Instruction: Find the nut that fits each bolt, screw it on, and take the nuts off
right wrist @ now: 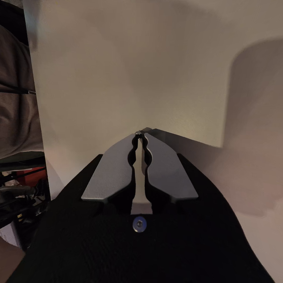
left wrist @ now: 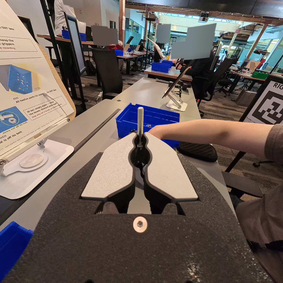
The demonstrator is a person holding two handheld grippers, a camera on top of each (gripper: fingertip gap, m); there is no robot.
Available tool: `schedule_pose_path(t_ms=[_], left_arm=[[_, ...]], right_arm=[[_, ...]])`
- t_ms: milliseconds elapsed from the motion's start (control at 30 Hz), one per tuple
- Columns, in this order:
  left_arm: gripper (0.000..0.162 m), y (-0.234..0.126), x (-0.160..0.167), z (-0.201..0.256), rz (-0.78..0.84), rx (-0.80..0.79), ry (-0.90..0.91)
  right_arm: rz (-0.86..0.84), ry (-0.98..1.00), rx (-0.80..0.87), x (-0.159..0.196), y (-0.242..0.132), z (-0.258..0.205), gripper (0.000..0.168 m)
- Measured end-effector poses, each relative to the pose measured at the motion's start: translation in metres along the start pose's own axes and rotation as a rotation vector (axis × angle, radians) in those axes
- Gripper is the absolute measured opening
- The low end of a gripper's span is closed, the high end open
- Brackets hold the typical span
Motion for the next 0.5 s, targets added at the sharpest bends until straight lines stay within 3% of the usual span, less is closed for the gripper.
schedule_pose_path(t_ms=[167, 267, 367, 500], left_arm=[[0.005, 0.001, 0.001, -0.001, -0.004, 0.007, -0.012], [0.005, 0.001, 0.001, -0.001, -0.004, 0.007, -0.012], [0.005, 0.001, 0.0, 0.0, 0.002, 0.016, -0.011], [0.005, 0.007, 0.002, 0.001, -0.021, 0.02, -0.008]], right_arm=[[0.066, -0.042, 0.089, -0.001, -0.007, -0.001, 0.018], [0.178, -0.158, 0.259, -0.003, -0.022, -0.018, 0.018], [0.103, -0.332, 0.434, 0.004, -0.02, -0.042, 0.016], [-0.044, -0.468, 0.501, 0.004, -0.004, -0.054, 0.017]])
Point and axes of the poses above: each gripper's, where its closed fingertips meet, y out along the fingers, x out of its underside, z = x × y across the jaws, the point moved 10 cm from there along -y, back along the fingers, and after that the axes turned 7 degrees about -y, right-handed, at the moved point
